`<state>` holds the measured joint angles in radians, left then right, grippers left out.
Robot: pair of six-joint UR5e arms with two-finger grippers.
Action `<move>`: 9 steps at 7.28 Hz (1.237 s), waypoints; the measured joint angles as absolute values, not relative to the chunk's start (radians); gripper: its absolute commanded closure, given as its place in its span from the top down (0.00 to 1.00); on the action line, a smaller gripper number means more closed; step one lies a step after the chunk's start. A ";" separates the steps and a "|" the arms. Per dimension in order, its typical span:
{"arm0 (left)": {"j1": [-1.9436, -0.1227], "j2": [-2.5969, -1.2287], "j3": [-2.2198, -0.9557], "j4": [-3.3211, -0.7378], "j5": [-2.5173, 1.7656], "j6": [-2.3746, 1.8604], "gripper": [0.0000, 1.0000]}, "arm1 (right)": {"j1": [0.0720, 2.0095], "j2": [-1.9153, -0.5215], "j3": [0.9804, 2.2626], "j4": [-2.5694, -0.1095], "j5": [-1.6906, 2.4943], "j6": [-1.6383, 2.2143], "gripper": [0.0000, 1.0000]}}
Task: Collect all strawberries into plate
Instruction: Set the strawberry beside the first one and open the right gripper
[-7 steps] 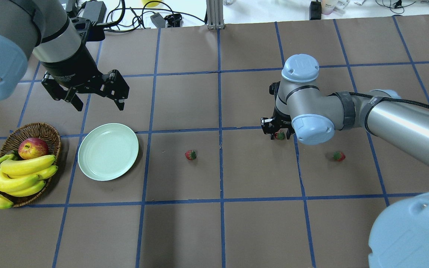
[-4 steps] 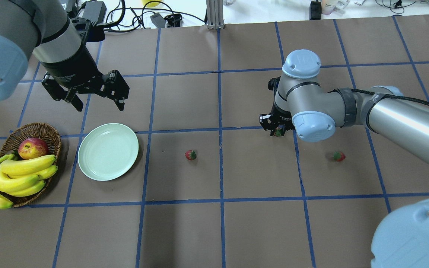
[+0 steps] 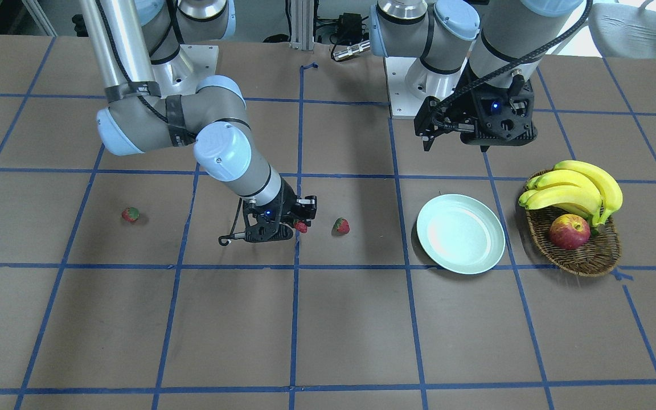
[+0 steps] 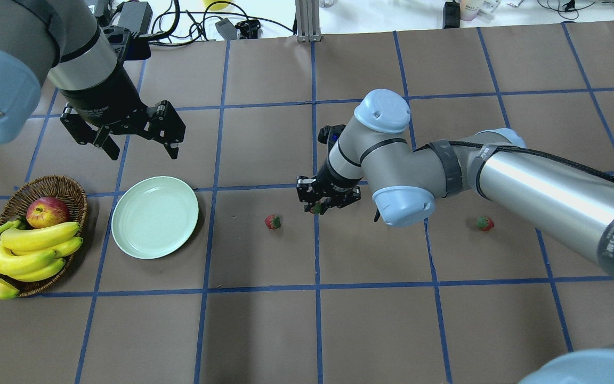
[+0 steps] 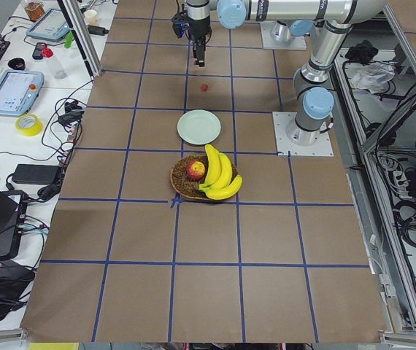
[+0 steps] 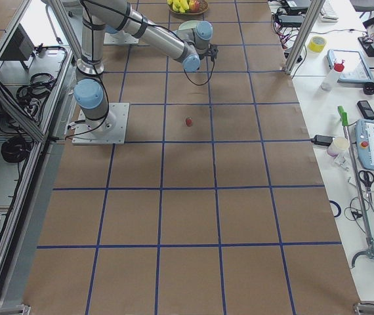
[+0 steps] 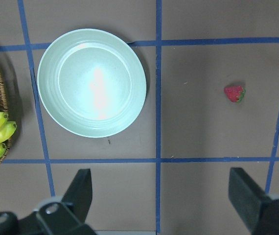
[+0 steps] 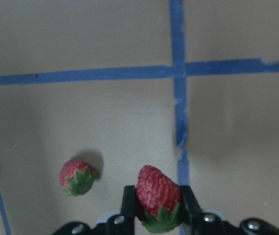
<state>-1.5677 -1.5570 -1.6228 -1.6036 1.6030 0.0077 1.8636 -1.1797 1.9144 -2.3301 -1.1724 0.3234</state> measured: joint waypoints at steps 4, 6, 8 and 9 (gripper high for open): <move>-1.569 -1.556 -1.627 -1.603 1.603 0.006 1.00 | 1.924 -1.137 1.927 -2.423 -1.194 0.349 1.00; -1.569 -1.556 -1.630 -1.602 1.603 0.006 1.00 | 1.913 -1.148 1.927 -2.415 -1.270 0.338 1.00; -1.569 -1.555 -1.632 -1.602 1.603 0.006 1.00 | 1.814 -1.230 1.930 -2.316 -1.411 0.276 1.00; -1.569 -1.555 -1.632 -1.602 1.603 0.006 1.00 | 1.744 -1.278 1.941 -2.270 -1.464 0.234 1.00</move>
